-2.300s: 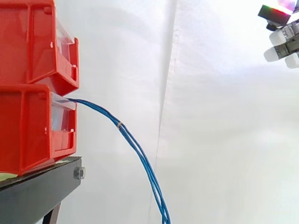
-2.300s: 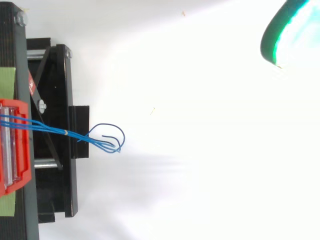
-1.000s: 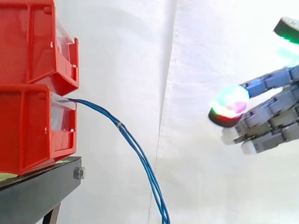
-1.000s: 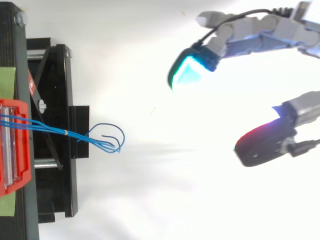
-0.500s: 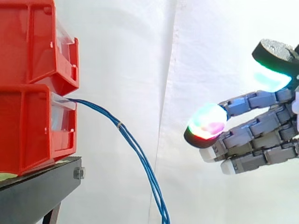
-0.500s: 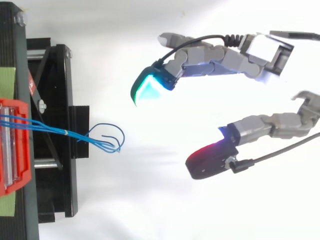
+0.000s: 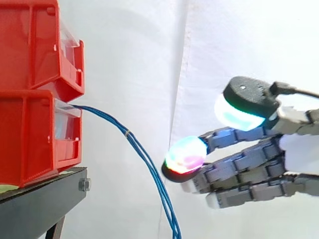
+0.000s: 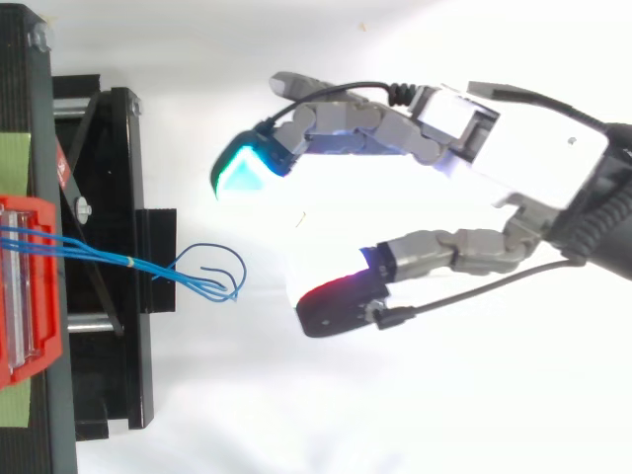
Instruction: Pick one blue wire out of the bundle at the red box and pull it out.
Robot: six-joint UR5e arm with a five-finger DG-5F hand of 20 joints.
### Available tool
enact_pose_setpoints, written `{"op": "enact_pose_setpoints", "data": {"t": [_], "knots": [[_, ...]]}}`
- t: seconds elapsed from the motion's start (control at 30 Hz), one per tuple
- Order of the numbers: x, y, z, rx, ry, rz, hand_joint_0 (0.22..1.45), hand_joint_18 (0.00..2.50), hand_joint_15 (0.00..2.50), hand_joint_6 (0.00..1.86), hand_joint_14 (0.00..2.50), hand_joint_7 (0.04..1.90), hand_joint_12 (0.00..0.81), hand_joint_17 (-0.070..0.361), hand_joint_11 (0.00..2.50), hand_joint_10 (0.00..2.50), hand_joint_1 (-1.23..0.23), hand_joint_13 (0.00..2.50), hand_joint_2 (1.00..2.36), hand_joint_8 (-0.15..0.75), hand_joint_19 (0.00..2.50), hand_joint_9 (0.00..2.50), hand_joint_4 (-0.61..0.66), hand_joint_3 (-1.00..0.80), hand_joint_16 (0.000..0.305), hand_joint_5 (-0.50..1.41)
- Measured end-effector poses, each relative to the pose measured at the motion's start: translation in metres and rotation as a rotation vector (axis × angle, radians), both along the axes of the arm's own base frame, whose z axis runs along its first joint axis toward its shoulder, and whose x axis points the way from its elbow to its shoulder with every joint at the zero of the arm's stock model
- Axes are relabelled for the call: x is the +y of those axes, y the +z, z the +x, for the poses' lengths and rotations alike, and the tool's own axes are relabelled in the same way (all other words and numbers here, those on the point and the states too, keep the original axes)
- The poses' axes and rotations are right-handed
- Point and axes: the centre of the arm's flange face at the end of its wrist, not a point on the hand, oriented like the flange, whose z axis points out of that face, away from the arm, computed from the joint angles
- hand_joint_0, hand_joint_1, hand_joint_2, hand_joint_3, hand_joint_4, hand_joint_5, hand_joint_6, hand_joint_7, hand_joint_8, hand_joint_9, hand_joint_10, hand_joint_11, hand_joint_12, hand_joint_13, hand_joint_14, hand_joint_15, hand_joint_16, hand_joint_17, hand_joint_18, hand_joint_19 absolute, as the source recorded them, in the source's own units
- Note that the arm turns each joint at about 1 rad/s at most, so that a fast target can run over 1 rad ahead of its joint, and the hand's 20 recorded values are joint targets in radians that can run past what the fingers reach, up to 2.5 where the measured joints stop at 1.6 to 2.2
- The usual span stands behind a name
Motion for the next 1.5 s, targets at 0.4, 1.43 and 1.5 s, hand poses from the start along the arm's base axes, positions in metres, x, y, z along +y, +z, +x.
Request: {"op": "enact_pose_setpoints", "data": {"t": [0.4,1.43,1.5], "knots": [[0.005,-0.014,0.032,-0.042,0.012,0.009,0.53,0.00,0.11,0.50,0.00,0.87,0.369,0.146,0.15,0.01,-0.71,0.15,1.00,0.271,0.24,0.59,0.29,-0.50,0.065,-0.13],[0.030,-0.038,0.072,-0.162,0.047,0.102,0.58,0.02,0.12,0.50,0.01,1.00,0.364,0.138,0.19,0.01,-0.74,0.21,1.00,0.265,0.29,0.64,0.30,-0.49,0.061,-0.11],[0.030,-0.037,0.072,-0.161,0.048,0.110,0.58,0.03,0.13,0.50,0.01,1.00,0.364,0.137,0.19,0.01,-0.74,0.21,1.00,0.262,0.28,0.64,0.31,-0.49,0.061,-0.11]]}}
